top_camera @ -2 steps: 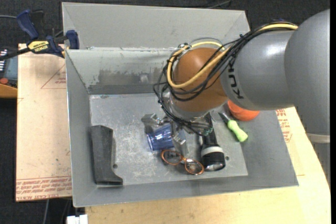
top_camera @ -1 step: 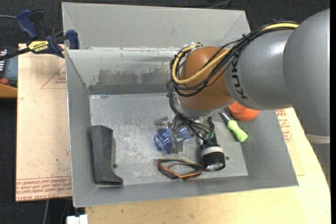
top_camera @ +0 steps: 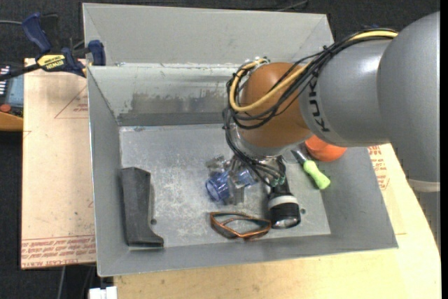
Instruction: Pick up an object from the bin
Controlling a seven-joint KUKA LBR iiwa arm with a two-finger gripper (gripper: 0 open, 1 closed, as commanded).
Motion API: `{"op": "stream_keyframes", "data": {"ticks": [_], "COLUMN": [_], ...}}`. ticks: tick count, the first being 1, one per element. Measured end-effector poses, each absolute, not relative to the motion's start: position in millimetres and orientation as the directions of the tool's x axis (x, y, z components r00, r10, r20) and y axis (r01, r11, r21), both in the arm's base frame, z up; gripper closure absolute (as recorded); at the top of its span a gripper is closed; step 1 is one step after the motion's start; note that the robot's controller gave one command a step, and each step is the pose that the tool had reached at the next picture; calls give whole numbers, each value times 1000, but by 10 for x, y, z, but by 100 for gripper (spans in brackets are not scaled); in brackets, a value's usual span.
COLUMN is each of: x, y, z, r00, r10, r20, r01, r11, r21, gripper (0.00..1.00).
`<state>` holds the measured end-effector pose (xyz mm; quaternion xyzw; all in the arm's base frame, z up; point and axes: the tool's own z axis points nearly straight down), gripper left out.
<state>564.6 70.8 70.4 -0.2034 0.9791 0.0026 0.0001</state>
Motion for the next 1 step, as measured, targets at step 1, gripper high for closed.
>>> {"op": "stream_keyframes", "data": {"ticks": [1], "x": [5630], "y": [711], "z": [947], "r00": [-917], "r10": [-398], "r20": [3], "r01": [-398], "r11": [917], "r21": [7], "gripper": [100]}}
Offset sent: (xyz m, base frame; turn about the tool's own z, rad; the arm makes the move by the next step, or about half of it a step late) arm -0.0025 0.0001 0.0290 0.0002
